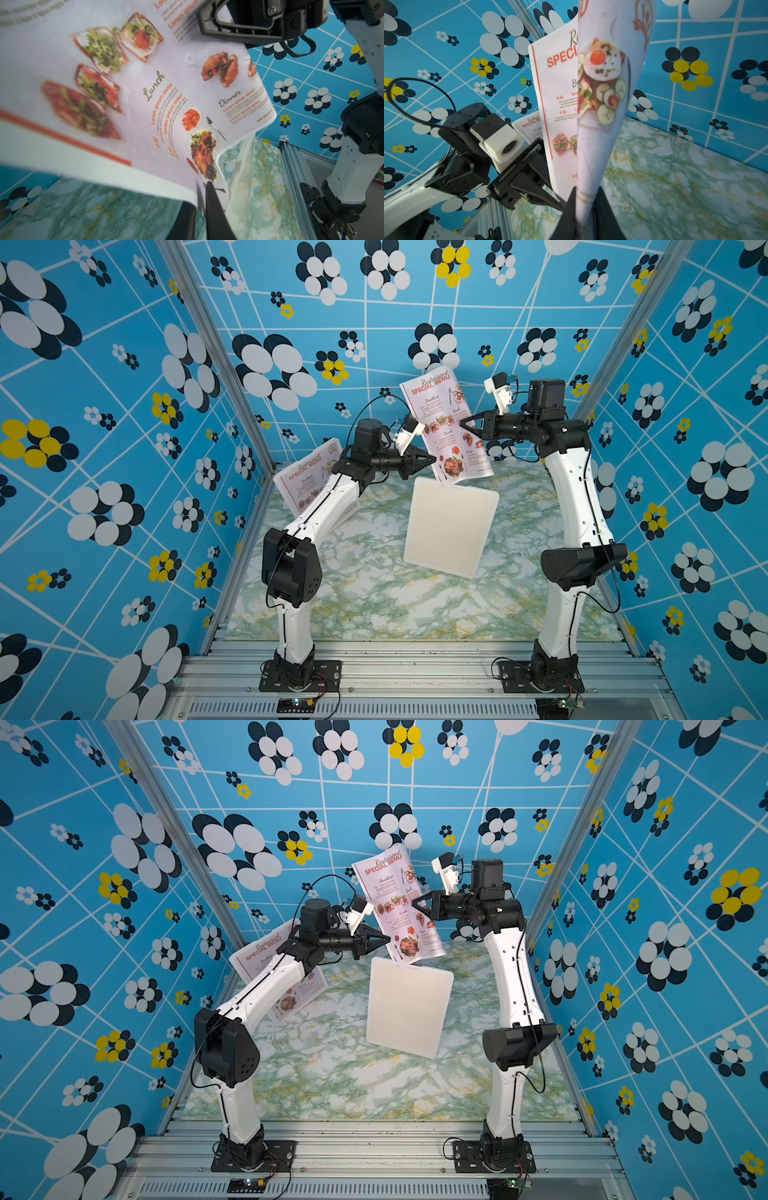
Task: Insert the menus into the narrow rack
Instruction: Insert the menu into the narrow rack.
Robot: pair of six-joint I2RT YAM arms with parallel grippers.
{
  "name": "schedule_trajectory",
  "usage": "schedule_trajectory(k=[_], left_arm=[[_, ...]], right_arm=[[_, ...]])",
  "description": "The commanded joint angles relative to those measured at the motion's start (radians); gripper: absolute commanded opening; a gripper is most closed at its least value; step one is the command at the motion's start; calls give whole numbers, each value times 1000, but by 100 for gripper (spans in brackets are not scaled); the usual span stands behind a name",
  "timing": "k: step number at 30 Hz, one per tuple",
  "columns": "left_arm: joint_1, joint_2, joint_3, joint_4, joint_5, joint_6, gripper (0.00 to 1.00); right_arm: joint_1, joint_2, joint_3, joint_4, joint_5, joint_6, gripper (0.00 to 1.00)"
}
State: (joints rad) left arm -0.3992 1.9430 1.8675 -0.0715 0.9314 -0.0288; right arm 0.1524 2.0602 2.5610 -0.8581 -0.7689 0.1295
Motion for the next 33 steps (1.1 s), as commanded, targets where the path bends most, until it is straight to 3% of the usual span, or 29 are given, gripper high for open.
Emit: schedule_trajectory(k=[1,33], left_arm=[[11,-37,-21,34,21,20,14],[49,-68,-54,-64,39,99,14]], right_arm=[[1,-27,-31,-19,5,-32,18],[1,-79,-89,-91,-45,-105,14]])
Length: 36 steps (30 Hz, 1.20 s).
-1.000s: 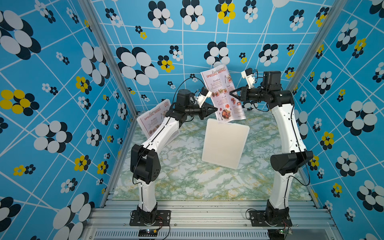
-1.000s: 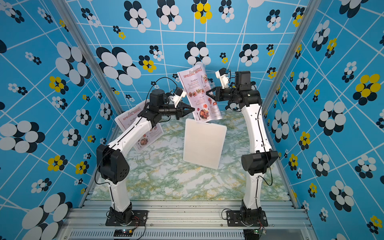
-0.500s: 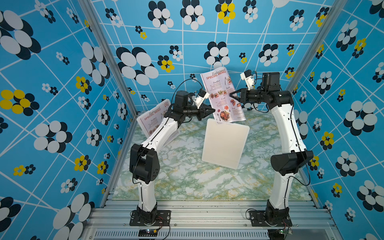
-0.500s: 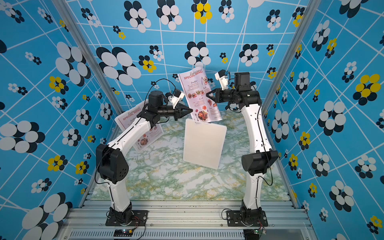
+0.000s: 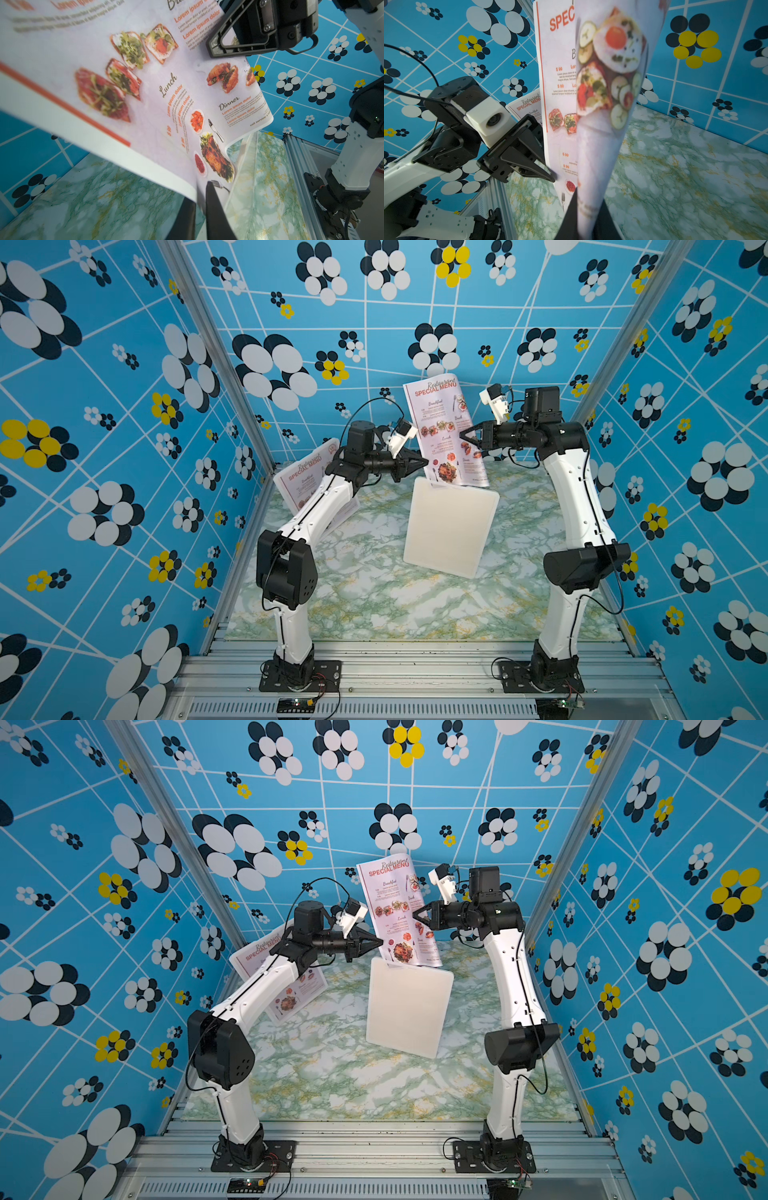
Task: Insert the menus into the narrow rack
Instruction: Insert the menu into the narrow rack.
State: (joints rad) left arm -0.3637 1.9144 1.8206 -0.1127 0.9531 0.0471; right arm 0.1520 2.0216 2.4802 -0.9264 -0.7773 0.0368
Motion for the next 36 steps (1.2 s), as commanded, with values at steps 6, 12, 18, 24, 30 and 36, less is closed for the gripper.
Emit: schedule_trajectory(k=[6,12,18,24,30,36], left_arm=[[26,-38,0,-33,32,15,16],[29,-41,-15,-46,35,22,19],[28,-37,-18,-23,40,8,30],[25,-24,-6,34,47,-32,54],[18,19,37,78,64,-67,67],[2,70,69,140,86,-116,71]], right_arm=[[-4,-35,-2,-9,-69,17,14],[-11,-34,1,-16,-123,24,14],[-15,-32,1,-24,-151,24,15],[-15,-29,-4,-37,-165,15,15],[-15,-29,-10,-53,-174,1,15],[-16,-23,-9,-58,-188,0,14]])
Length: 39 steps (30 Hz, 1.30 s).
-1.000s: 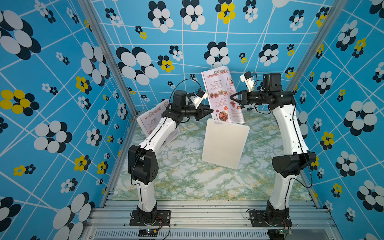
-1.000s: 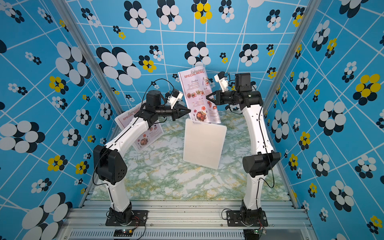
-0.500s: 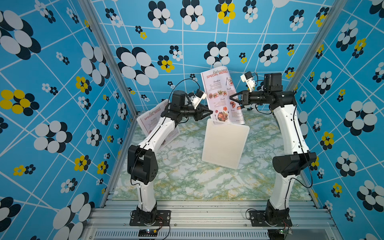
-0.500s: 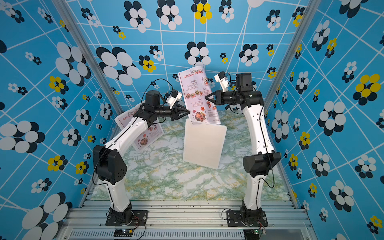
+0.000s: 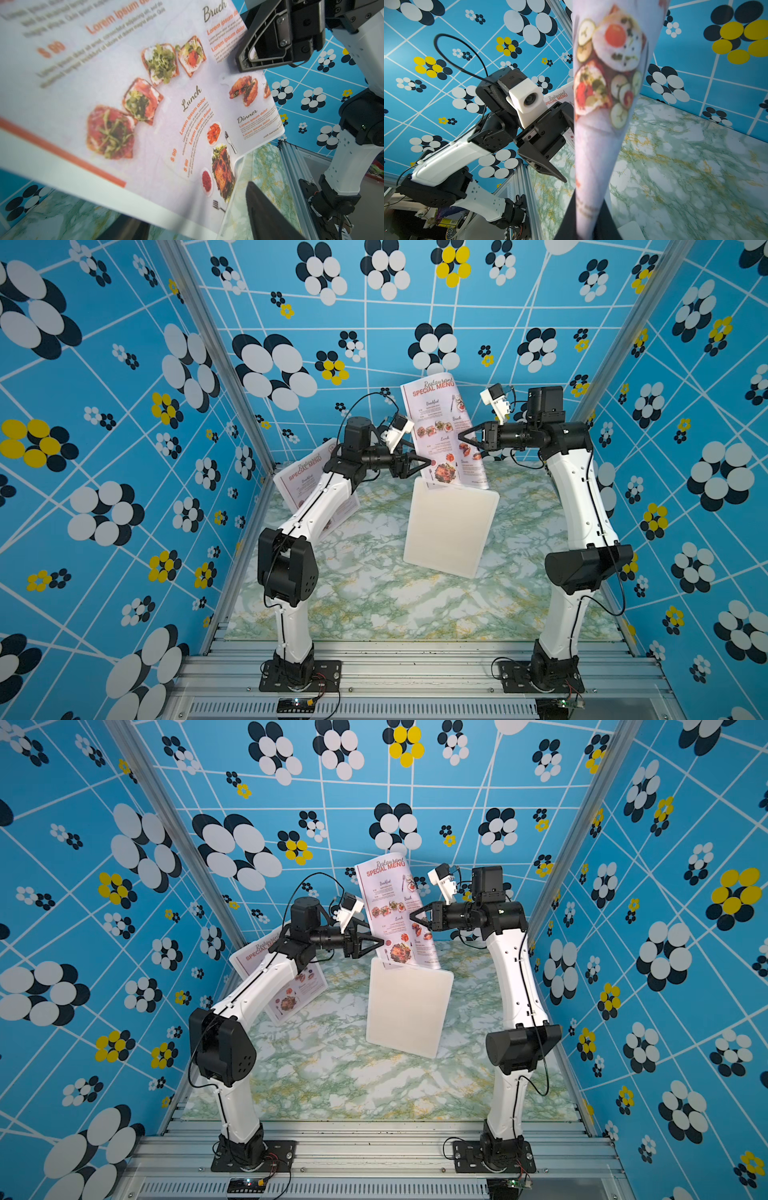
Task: Insert the menus into the narrow rack
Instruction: Insert the menu into the narrow rack.
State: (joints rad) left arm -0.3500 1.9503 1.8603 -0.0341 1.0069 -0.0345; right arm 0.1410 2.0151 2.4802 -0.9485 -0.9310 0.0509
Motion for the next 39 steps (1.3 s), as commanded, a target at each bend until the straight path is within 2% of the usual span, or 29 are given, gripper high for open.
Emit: schedule_trajectory(k=[1,6,9,10,14,18,29,39], left_arm=[[-14,41,31,76,36,-43,71],[-20,84,49,190,54,-137,70],[-21,102,53,231,64,-171,67],[-21,104,54,234,67,-174,62],[-24,99,39,280,98,-206,32],[-24,81,8,299,130,-212,18],[-20,42,-61,249,165,-153,12],[-15,0,-60,97,159,-12,8]], right_arm=[[-5,-16,-8,-38,-34,-17,15],[-4,-21,-8,-49,-47,-31,14],[-7,-23,-8,-58,-44,-42,14],[-9,-23,-9,-61,-47,-45,14],[-15,-22,-14,-75,-52,-61,14],[-17,-22,-27,-73,-52,-65,14],[-17,-9,-20,-80,-32,-84,17],[-17,2,-2,-88,-75,-97,23]])
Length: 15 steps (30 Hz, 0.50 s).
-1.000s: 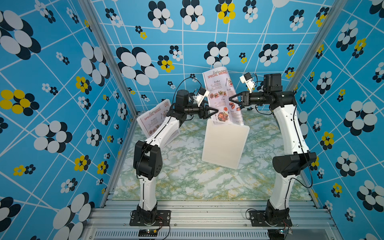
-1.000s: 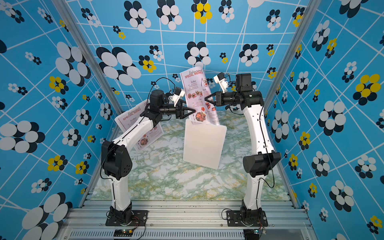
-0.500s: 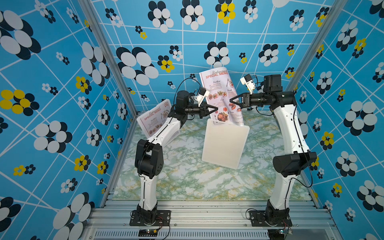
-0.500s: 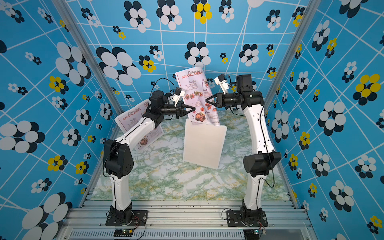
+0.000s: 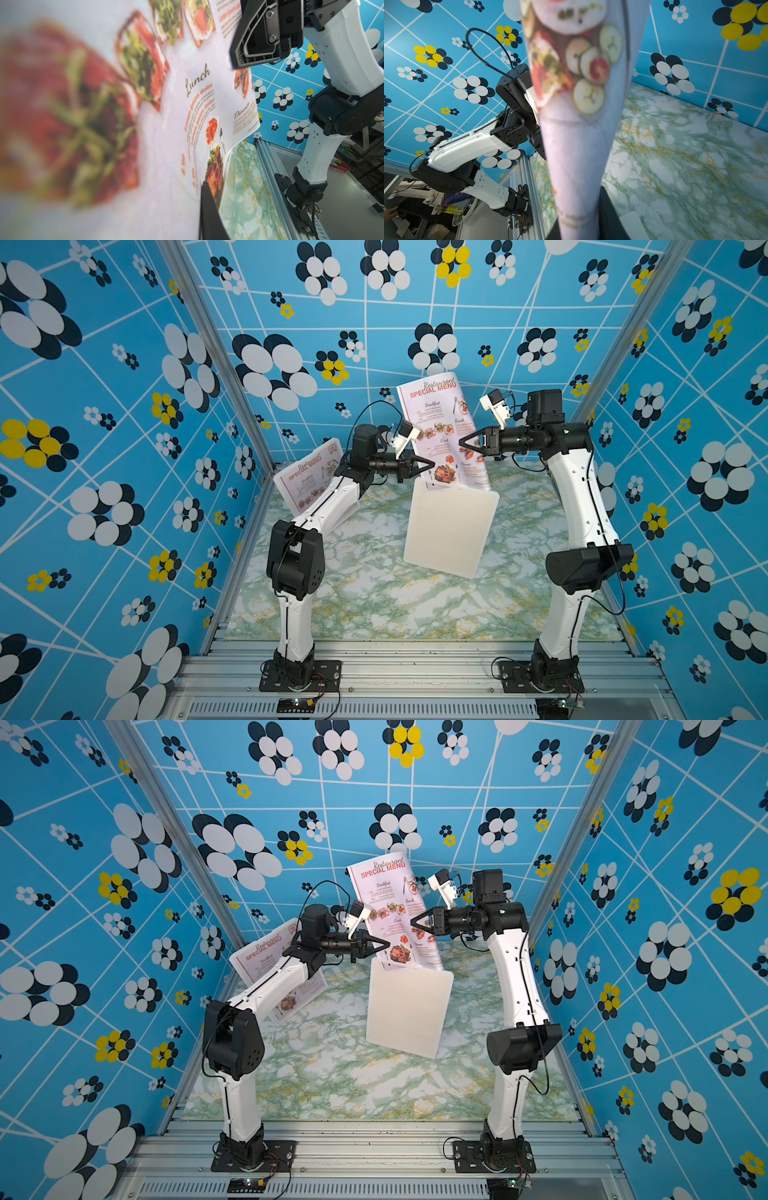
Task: Insert the menus into the narrow rack
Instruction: Insert the menu into the narrow rack.
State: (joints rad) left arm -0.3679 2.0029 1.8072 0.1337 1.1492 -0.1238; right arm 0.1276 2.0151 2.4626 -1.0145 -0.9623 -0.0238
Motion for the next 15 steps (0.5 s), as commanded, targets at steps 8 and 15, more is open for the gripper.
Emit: schedule_trajectory(k=[8,15], left_arm=[[3,-79,-6,-201,4,195,7],[3,-100,-2,-334,-37,320,7]], right_arm=[[-3,2,14,-22,-71,-51,34],[-3,6,15,-15,-75,-68,40]])
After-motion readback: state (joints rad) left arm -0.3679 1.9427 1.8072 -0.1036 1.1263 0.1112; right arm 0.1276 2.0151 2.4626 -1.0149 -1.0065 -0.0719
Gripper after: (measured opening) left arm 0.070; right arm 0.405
